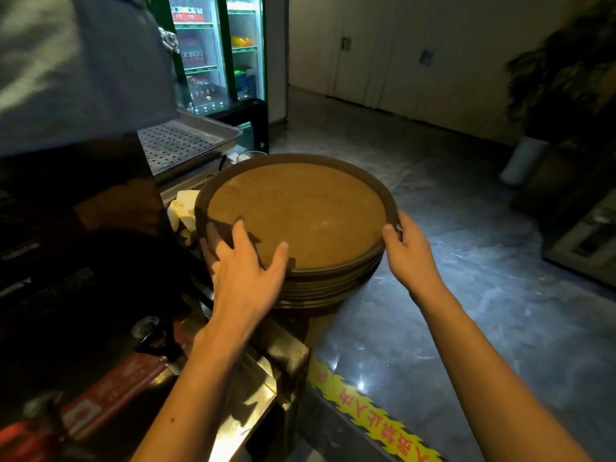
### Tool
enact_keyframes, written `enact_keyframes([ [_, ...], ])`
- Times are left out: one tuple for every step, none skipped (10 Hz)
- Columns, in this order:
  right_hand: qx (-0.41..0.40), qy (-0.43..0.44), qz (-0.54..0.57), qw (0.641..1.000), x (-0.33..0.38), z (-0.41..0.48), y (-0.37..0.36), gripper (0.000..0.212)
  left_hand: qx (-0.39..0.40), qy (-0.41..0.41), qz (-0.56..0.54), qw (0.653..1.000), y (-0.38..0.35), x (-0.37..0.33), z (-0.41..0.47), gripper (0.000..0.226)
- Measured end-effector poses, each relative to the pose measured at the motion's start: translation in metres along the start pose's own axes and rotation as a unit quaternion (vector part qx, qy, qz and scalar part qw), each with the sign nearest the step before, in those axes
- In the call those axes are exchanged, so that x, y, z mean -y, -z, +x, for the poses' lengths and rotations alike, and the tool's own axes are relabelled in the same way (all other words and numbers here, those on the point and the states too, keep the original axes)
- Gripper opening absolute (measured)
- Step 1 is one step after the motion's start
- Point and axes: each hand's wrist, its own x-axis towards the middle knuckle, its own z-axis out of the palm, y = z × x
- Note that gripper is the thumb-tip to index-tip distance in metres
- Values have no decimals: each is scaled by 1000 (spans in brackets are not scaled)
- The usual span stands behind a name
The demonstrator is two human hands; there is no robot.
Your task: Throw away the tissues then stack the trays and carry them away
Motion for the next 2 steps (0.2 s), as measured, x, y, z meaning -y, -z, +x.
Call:
enact_keyframes([
  [0, 1, -35, 999, 10, -46, 8, 45, 9, -30, -34, 999, 7, -1, -23, 85],
  [-7, -20, -59, 998, 25, -75, 15, 52, 13, -64, -47, 997, 11, 0, -42, 83],
])
